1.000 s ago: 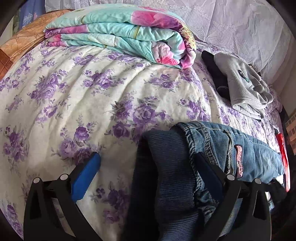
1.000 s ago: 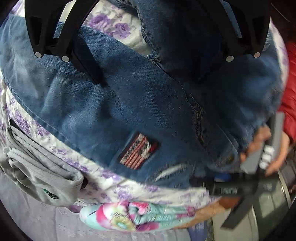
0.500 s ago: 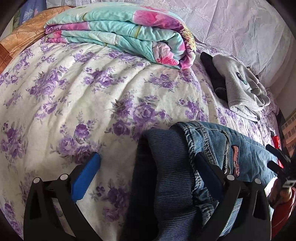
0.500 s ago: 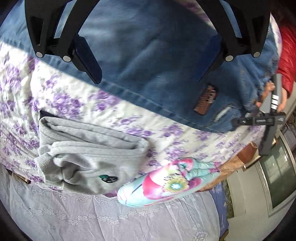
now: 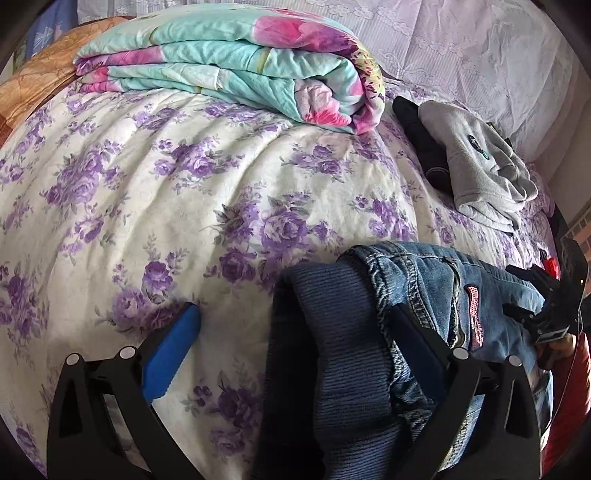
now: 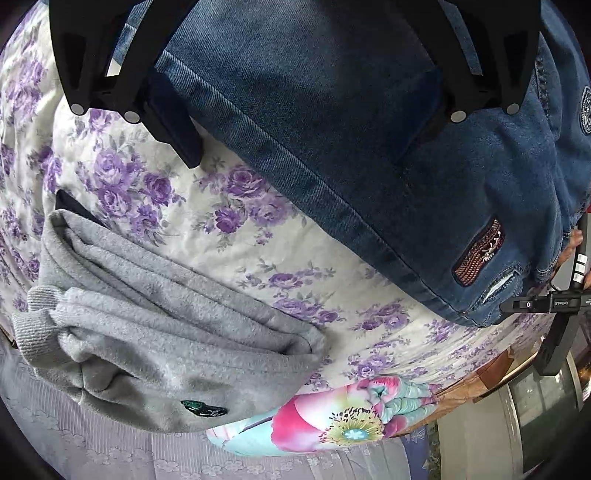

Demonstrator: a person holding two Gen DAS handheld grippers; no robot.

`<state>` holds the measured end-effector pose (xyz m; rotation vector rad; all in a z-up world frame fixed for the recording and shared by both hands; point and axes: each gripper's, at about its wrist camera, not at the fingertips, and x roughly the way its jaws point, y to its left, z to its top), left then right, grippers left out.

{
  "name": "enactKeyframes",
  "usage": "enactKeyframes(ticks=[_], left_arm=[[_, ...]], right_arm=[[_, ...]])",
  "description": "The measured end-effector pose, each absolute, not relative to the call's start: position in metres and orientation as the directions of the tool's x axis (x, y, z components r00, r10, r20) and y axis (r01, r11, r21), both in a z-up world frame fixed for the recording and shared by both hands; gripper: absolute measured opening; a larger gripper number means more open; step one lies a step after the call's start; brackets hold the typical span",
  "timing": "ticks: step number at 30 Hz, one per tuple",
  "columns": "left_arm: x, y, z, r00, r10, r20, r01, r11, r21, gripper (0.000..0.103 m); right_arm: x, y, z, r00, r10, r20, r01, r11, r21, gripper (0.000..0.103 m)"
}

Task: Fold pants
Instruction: 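Grasp and fold the jeans with right tool while left tool lifts then releases the waistband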

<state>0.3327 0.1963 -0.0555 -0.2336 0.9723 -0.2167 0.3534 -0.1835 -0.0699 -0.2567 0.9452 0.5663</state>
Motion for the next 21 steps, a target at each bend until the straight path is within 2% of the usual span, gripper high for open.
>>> enactKeyframes(ticks=[5,6,8,9,10,11,12,13,14,15,18,21], left_arm=[[0.334,0.197,-0.055,0.543,-0.303,-0.783,0.104,0.950,-0.295,0.099],[0.333,0.197,-0.054,0.548,-0.309,-0.778,0.111,0.948,-0.298,0.096],[0.330,0.194,-0.051,0.555,-0.336,-0.761,0.147,0.940,-0.308,0.078],[0.327,0.190,-0.047,0.559,-0.361,-0.746,0.186,0.932,-0.312,0.061],[0.325,0.186,-0.044,0.565,-0.363,-0.741,0.204,0.932,-0.300,0.059],[0.322,0.182,-0.042,0.581,-0.343,-0.738,0.209,0.939,-0.272,0.058],[0.321,0.180,-0.040,0.589,-0.333,-0.737,0.212,0.943,-0.256,0.057],[0.320,0.179,-0.039,0.596,-0.335,-0.730,0.215,0.942,-0.258,0.056],[0.319,0.181,-0.038,0.598,-0.347,-0.723,0.216,0.938,-0.271,0.055],[0.318,0.185,-0.036,0.604,-0.366,-0.708,0.217,0.930,-0.296,0.054],[0.308,0.191,-0.024,0.642,-0.408,-0.649,0.240,0.911,-0.335,0.052],[0.286,0.189,-0.004,0.714,-0.419,-0.560,0.283,0.905,-0.317,0.047]], right_arm=[[0.351,-0.183,-0.072,0.458,0.338,-0.822,-0.553,0.832,0.034,0.100],[0.349,-0.180,-0.073,0.466,0.326,-0.823,-0.552,0.834,0.017,0.100],[0.344,-0.178,-0.072,0.480,0.315,-0.819,-0.546,0.838,0.002,0.095],[0.343,-0.176,-0.071,0.484,0.319,-0.814,-0.551,0.834,-0.001,0.083],[0.337,-0.174,-0.069,0.493,0.326,-0.806,-0.562,0.827,-0.010,0.073],[0.330,-0.172,-0.067,0.509,0.315,-0.801,-0.565,0.824,-0.035,0.067],[0.323,-0.168,-0.065,0.524,0.304,-0.796,-0.572,0.818,-0.064,0.054],[0.315,-0.164,-0.063,0.533,0.296,-0.792,-0.581,0.809,-0.088,0.037],[0.309,-0.162,-0.061,0.537,0.292,-0.792,-0.590,0.801,-0.105,0.028],[0.304,-0.163,-0.057,0.551,0.280,-0.786,-0.585,0.802,-0.124,0.013],[0.284,-0.178,-0.036,0.588,0.316,-0.744,-0.558,0.825,-0.091,0.010],[0.251,-0.187,-0.008,0.622,0.366,-0.692,-0.543,0.839,-0.045,0.010]])
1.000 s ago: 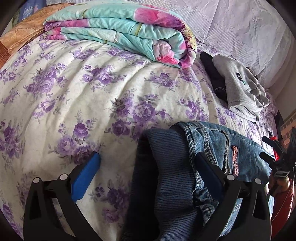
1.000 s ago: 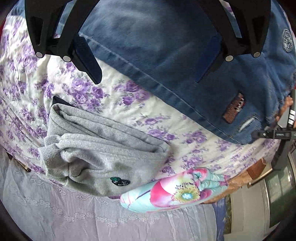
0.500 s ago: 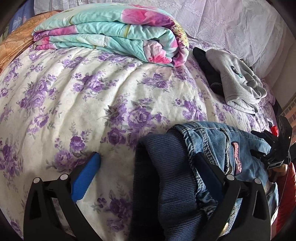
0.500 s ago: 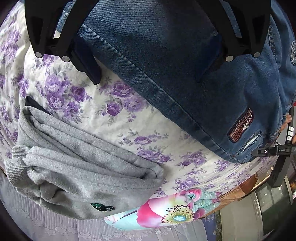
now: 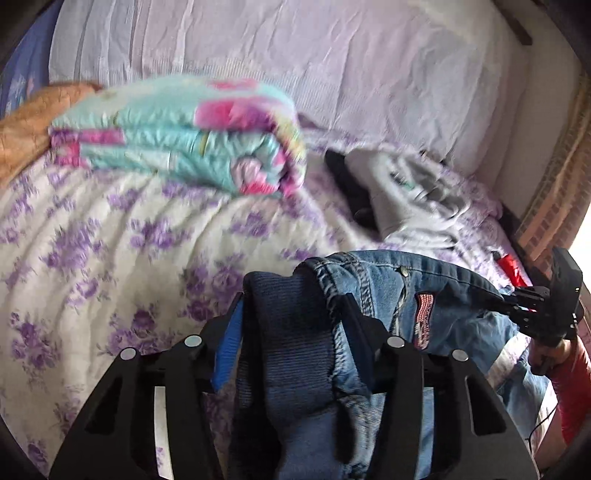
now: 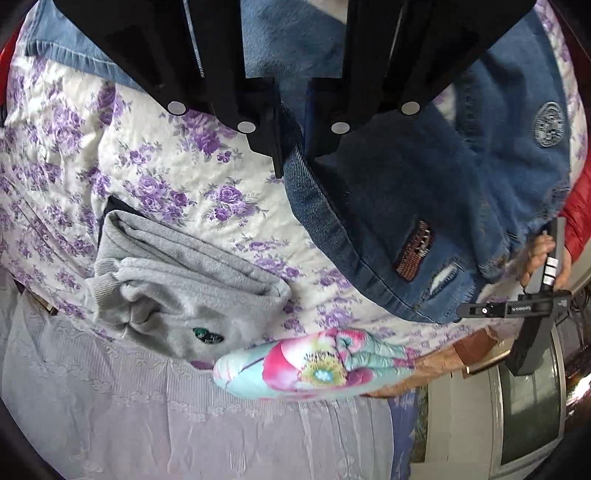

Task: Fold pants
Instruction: 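Grasp and fold the jeans with right tool while left tool lifts then releases the waistband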

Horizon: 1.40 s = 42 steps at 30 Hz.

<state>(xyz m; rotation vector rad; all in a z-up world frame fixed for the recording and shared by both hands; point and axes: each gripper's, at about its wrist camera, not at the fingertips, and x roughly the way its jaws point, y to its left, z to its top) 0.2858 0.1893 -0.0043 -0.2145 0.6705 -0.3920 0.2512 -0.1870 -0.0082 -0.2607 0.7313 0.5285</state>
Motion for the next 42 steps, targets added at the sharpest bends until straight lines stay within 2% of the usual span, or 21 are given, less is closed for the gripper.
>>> enactKeyframes(ticks=[2,7,9,11,12,15,16,20,21,23,24,26,27,28,32,34,38,40,42], left_arm=[[0.267,0.195,0.006,0.750,-0.429,-0.502,0.289,0.897,-0.335,0.038],[0.203,0.226,0.015,0.790,-0.476,-0.387,0.285,0.843,-0.456,0.036],[0.172,0.230,0.011,0.773,-0.495,-0.397,0.294,0.834,-0.467,0.036],[0.153,0.227,0.003,0.740,-0.501,-0.448,0.274,0.833,-0.480,0.054],[0.146,0.225,-0.001,0.724,-0.508,-0.467,0.259,0.827,-0.499,0.067],[0.135,0.214,-0.011,0.664,-0.564,-0.490,0.239,0.781,-0.577,0.079],[0.136,0.208,-0.013,0.650,-0.570,-0.503,0.217,0.773,-0.596,0.092],[0.156,0.197,-0.030,0.629,-0.504,-0.591,0.088,0.802,-0.591,0.093],[0.160,0.198,-0.034,0.632,-0.493,-0.598,0.062,0.802,-0.595,0.091],[0.160,0.203,-0.040,0.645,-0.494,-0.583,0.029,0.778,-0.628,0.077],[0.158,0.205,-0.039,0.654,-0.491,-0.576,0.022,0.773,-0.634,0.063],[0.155,0.209,-0.036,0.663,-0.496,-0.561,0.029,0.766,-0.643,0.051],[0.152,0.210,-0.033,0.665,-0.492,-0.562,0.029,0.769,-0.639,0.032],[0.149,0.212,-0.027,0.676,-0.458,-0.577,0.017,0.792,-0.610,0.026],[0.126,0.220,-0.008,0.676,-0.504,-0.538,0.078,0.775,-0.628,0.025],[0.112,0.219,-0.009,0.669,-0.496,-0.554,0.095,0.796,-0.598,0.026],[0.100,0.214,-0.045,0.621,-0.431,-0.654,0.071,0.863,-0.501,0.027],[0.093,0.218,-0.056,0.631,-0.454,-0.629,0.074,0.843,-0.533,0.027],[0.089,0.222,-0.049,0.635,-0.455,-0.624,0.057,0.834,-0.550,0.028]], right_arm=[[0.219,-0.186,0.006,0.646,0.382,-0.661,-0.555,0.829,-0.065,0.010],[0.127,-0.178,0.015,0.681,0.393,-0.617,-0.584,0.800,-0.135,0.010],[0.097,-0.173,0.010,0.683,0.402,-0.609,-0.600,0.785,-0.154,0.010],[0.074,-0.168,0.000,0.684,0.401,-0.609,-0.607,0.776,-0.171,0.010],[0.068,-0.167,-0.006,0.686,0.399,-0.609,-0.605,0.778,-0.171,0.010],[0.058,-0.173,-0.019,0.677,0.421,-0.604,-0.594,0.797,-0.110,0.010],[0.056,-0.175,-0.022,0.675,0.429,-0.601,-0.588,0.804,-0.087,0.010],[0.047,-0.175,-0.028,0.695,0.422,-0.583,-0.568,0.819,-0.084,0.010],[0.047,-0.175,-0.027,0.699,0.423,-0.577,-0.565,0.821,-0.083,0.010],[0.048,-0.178,-0.025,0.704,0.430,-0.566,-0.561,0.825,-0.070,0.010],[0.048,-0.179,-0.023,0.705,0.432,-0.562,-0.560,0.826,-0.068,0.010],[0.049,-0.180,-0.020,0.709,0.433,-0.556,-0.561,0.825,-0.074,0.010],[0.048,-0.180,-0.018,0.714,0.432,-0.551,-0.560,0.825,-0.079,0.010],[0.047,-0.181,-0.015,0.720,0.432,-0.543,-0.556,0.827,-0.079,0.010],[0.029,-0.184,-0.004,0.724,0.451,-0.522,-0.563,0.824,-0.069,0.010],[0.014,-0.183,-0.006,0.713,0.456,-0.532,-0.575,0.815,-0.073,0.010],[0.001,-0.172,-0.040,0.645,0.445,-0.621,-0.608,0.791,-0.064,0.011],[0.006,-0.168,-0.063,0.617,0.420,-0.666,-0.601,0.798,-0.054,0.011],[0.009,-0.170,-0.065,0.611,0.434,-0.661,-0.592,0.806,-0.018,0.011]])
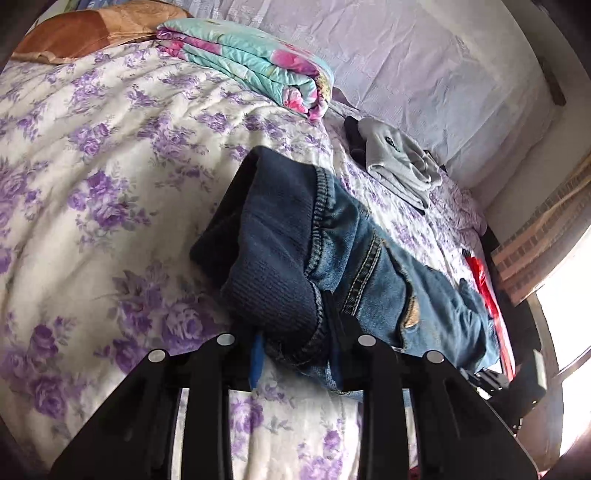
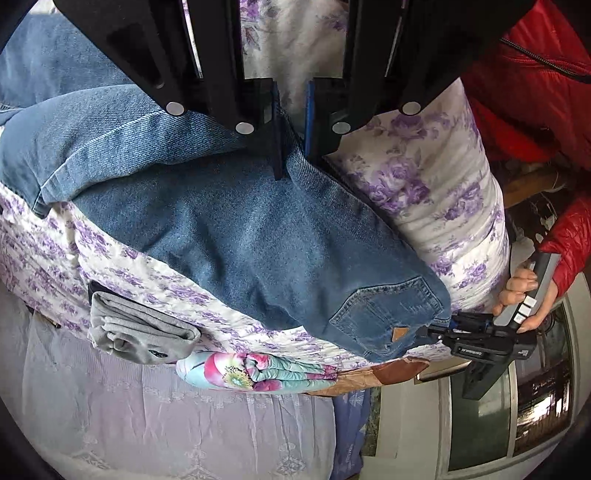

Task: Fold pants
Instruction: 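Grasp and fold the jeans with right tool while left tool lifts then releases the waistband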

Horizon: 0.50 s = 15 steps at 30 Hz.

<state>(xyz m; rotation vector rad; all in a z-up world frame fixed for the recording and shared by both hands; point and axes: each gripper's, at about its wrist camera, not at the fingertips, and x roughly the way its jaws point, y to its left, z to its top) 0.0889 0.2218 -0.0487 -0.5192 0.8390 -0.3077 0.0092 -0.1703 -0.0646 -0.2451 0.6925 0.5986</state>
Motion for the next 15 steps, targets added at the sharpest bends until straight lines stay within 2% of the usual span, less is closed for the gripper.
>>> enactKeyframes(ticks=[2,4,6,8,10,12,15], left_arm=[[0.077,0.222,-0.031,0.684,-0.389,-0.617,0.023,0.857,-0.515,0.036],[0.057,0.213,-0.007,0.763,-0.253,-0.595,-0.001,0.920,-0.391,0.053],[0.035,0.199,0.015,0.830,-0.159,-0.534,-0.001,0.958,-0.285,0.060],[0.021,0.177,0.032,0.854,-0.195,-0.482,0.083,0.966,-0.244,0.066],[0.022,0.146,0.036,0.825,-0.289,-0.486,0.203,0.954,-0.221,0.080],[0.032,0.110,0.025,0.781,-0.348,-0.519,0.299,0.937,-0.178,0.082],[0.065,0.057,-0.026,0.713,-0.285,-0.640,0.334,0.941,-0.046,0.086]], right_arm=[[0.012,-0.173,-0.063,0.598,0.448,-0.665,-0.587,0.810,0.017,0.011],[0.011,-0.174,-0.066,0.602,0.453,-0.658,-0.584,0.812,0.025,0.012],[0.010,-0.174,-0.066,0.606,0.453,-0.654,-0.580,0.814,0.026,0.012],[0.010,-0.174,-0.068,0.610,0.455,-0.649,-0.577,0.816,0.029,0.012],[0.011,-0.176,-0.068,0.609,0.463,-0.644,-0.574,0.817,0.046,0.012],[0.011,-0.178,-0.068,0.608,0.470,-0.640,-0.572,0.818,0.057,0.012],[0.009,-0.178,-0.067,0.616,0.471,-0.631,-0.571,0.819,0.055,0.015]])
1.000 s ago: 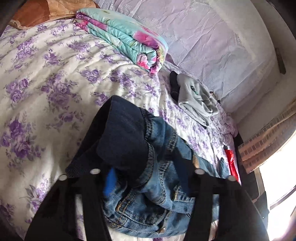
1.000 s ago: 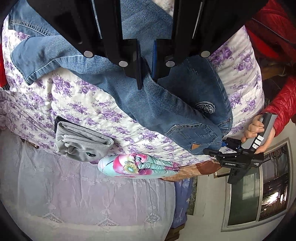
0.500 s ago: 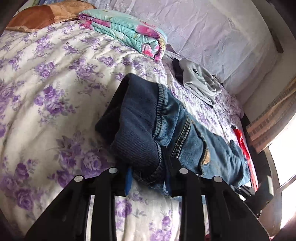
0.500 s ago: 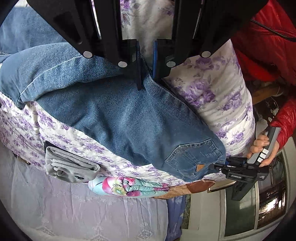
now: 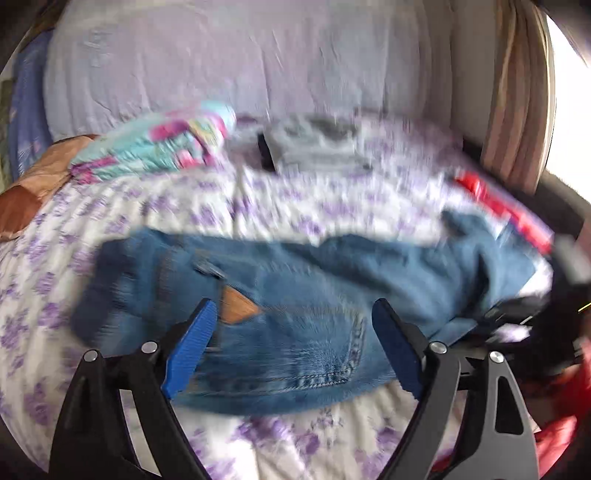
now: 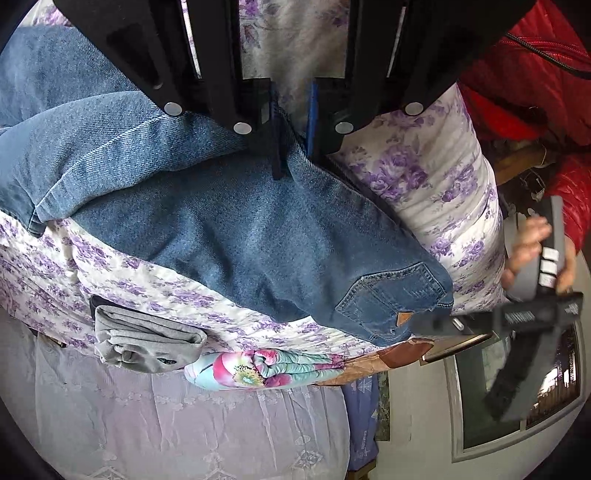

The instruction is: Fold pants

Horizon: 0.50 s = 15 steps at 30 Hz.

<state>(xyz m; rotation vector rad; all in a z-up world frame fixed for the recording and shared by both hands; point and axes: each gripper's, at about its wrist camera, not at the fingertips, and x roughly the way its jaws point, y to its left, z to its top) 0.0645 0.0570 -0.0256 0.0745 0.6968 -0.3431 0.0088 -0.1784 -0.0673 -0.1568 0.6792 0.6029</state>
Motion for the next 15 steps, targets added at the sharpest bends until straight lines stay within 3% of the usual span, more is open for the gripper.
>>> enactKeyframes(ticks=[2,3,5,6,9,13,15], left_arm=[[0.077,0.040,-0.060,0.730,-0.194,-0.656,0.288,0.957,0.038,0.099],[0.072,0.031,-0.066,0.774,-0.135,-0.618,0.265,0.956,0.123,0.099],[0.069,0.031,-0.062,0.786,-0.129,-0.605,0.262,0.955,0.137,0.098],[0.070,0.035,-0.063,0.780,-0.146,-0.609,0.265,0.958,0.110,0.098],[0.072,0.038,-0.063,0.778,-0.163,-0.606,0.272,0.958,0.090,0.098],[0.069,0.037,-0.062,0.782,-0.166,-0.600,0.274,0.957,0.092,0.098],[0.067,0.036,-0.062,0.783,-0.169,-0.598,0.278,0.956,0.094,0.098]], right_arm=[[0.003,-0.183,-0.061,0.624,0.477,-0.619,-0.567,0.821,0.061,0.036],[0.001,-0.189,-0.054,0.625,0.485,-0.611,-0.561,0.824,0.079,0.063],[-0.006,-0.212,-0.028,0.681,0.492,-0.543,-0.520,0.847,0.114,0.080],[-0.006,-0.225,-0.014,0.731,0.452,-0.511,-0.466,0.878,0.109,0.096],[0.022,-0.262,0.015,0.831,0.257,-0.493,-0.240,0.966,0.099,0.100],[0.102,-0.286,-0.003,0.709,0.010,-0.705,0.079,0.993,0.093,0.100],[0.136,-0.284,-0.023,0.628,-0.052,-0.776,0.125,0.991,0.035,0.100]])
